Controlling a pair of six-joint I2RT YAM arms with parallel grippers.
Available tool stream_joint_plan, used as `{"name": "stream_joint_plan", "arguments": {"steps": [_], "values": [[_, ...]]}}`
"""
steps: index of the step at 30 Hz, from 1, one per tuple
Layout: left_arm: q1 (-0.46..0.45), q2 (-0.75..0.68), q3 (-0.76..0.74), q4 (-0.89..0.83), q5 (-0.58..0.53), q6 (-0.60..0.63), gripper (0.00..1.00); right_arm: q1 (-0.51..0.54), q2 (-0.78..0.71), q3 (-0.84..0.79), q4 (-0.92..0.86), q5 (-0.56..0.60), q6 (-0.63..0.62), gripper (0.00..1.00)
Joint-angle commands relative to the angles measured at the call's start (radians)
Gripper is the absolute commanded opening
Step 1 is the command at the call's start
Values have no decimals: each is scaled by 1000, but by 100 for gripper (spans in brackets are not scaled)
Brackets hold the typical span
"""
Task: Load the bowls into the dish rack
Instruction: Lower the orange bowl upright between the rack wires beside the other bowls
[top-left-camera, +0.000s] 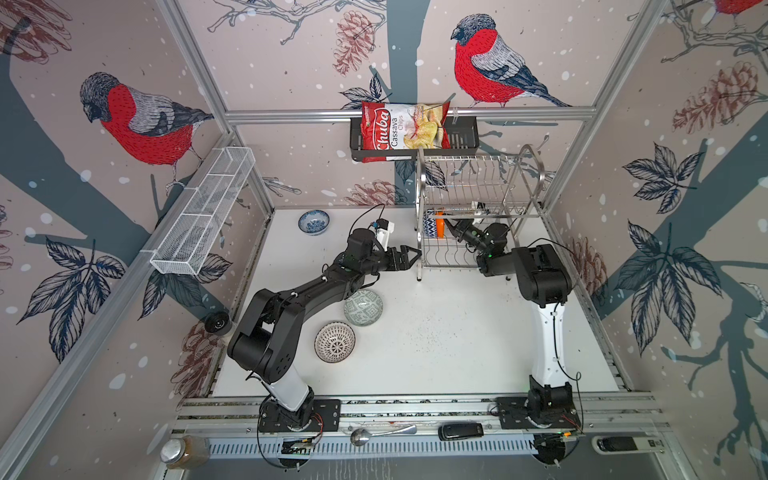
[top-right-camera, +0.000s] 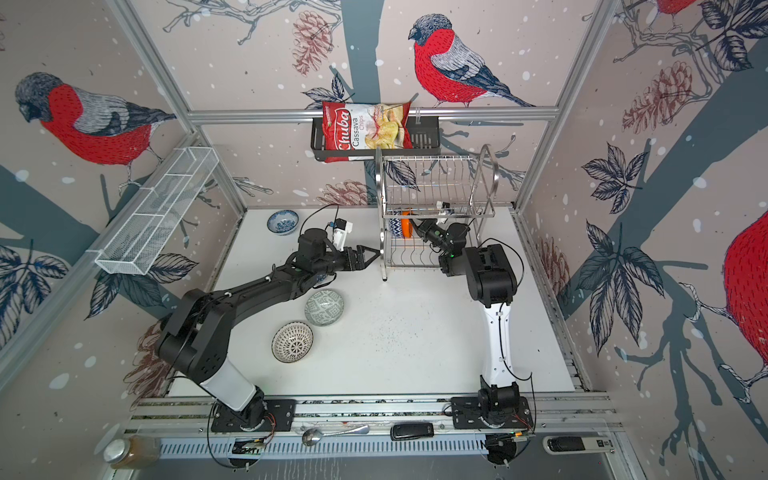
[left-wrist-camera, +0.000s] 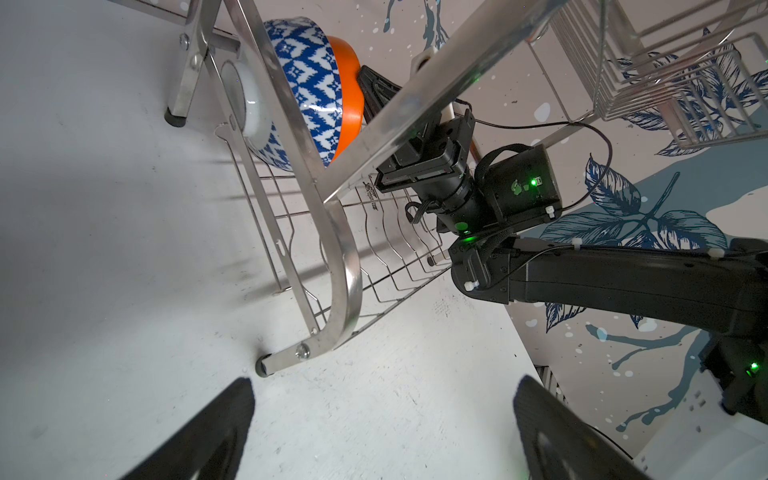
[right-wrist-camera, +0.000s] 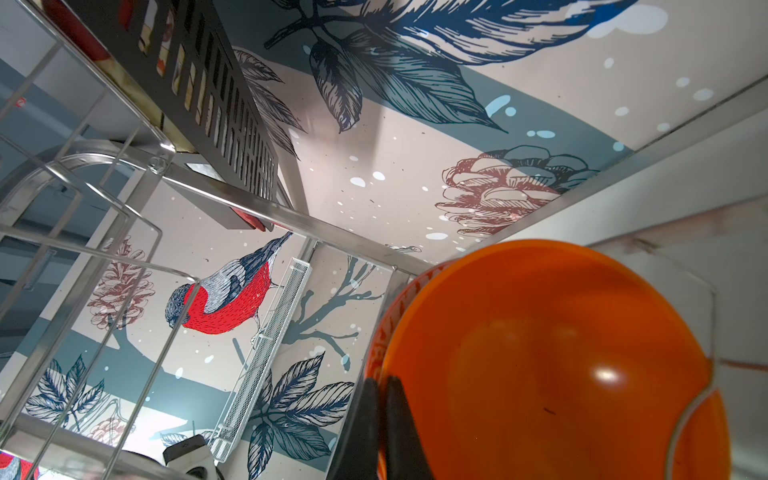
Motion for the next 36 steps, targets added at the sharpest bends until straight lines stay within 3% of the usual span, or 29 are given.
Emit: {"name": "stream_joint_plan", "arguments": {"steps": [1, 17, 36], "values": [[1, -6, 6, 11, -5, 17, 97, 4, 25, -11, -102, -6, -41, 0], [2, -8, 6, 10, -6, 17, 98, 11, -22, -38, -154, 20, -127, 3], [1, -12, 7, 13, -4, 15, 98, 22, -43, -42, -190, 34, -182, 14]]}}
